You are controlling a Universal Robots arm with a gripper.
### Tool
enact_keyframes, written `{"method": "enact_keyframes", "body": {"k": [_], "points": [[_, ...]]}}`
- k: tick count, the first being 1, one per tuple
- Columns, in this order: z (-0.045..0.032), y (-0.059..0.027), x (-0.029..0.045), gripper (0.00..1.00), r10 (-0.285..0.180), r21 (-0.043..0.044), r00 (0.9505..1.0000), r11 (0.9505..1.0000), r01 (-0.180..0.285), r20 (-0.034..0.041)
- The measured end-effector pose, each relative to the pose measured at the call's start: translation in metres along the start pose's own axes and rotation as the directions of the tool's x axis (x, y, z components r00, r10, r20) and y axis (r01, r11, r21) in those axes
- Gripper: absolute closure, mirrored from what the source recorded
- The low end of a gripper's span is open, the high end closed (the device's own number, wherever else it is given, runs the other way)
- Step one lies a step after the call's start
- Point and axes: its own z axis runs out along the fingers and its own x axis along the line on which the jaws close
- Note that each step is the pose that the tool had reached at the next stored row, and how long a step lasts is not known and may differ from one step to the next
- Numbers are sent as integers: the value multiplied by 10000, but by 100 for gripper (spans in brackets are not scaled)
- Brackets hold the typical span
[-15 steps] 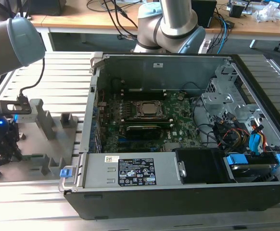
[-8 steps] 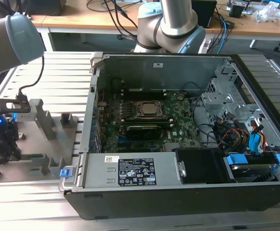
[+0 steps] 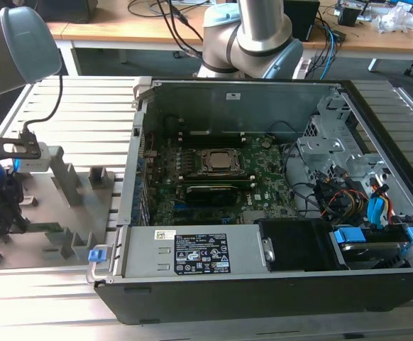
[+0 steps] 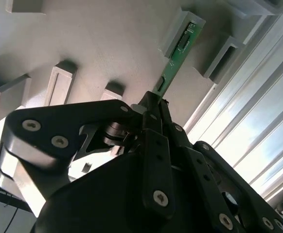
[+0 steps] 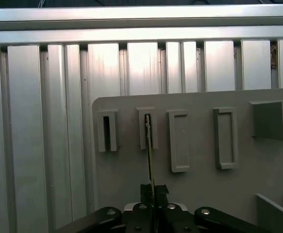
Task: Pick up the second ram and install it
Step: 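Pick up the second ram and move it above second insertion slot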
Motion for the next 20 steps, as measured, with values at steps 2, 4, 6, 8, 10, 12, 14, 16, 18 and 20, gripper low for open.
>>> {"method": "enact_keyframes", "body": {"k": [2,4,6,8,10,12,14,16,18,20], "points": [[-18,0,0,86,0,0,10000,10000,0,-1],[-47,0,-1,86,0,0,10000,10000,0,0],[-68,0,-1,86,0,-1,10000,10000,0,-1],[-92,0,-2,86,0,-1,10000,10000,0,-1],[-126,-1,-3,86,0,0,10000,10000,0,0],[-180,-1,-4,86,0,0,10000,10000,0,0],[-215,-1,-5,86,0,-1,10000,10000,0,-1],[-253,-2,-6,86,0,-1,10000,10000,0,-1],[-313,-2,-7,86,0,-1,10000,10000,0,-1],[-347,-3,-8,86,0,0,10000,10000,0,-1]]}}
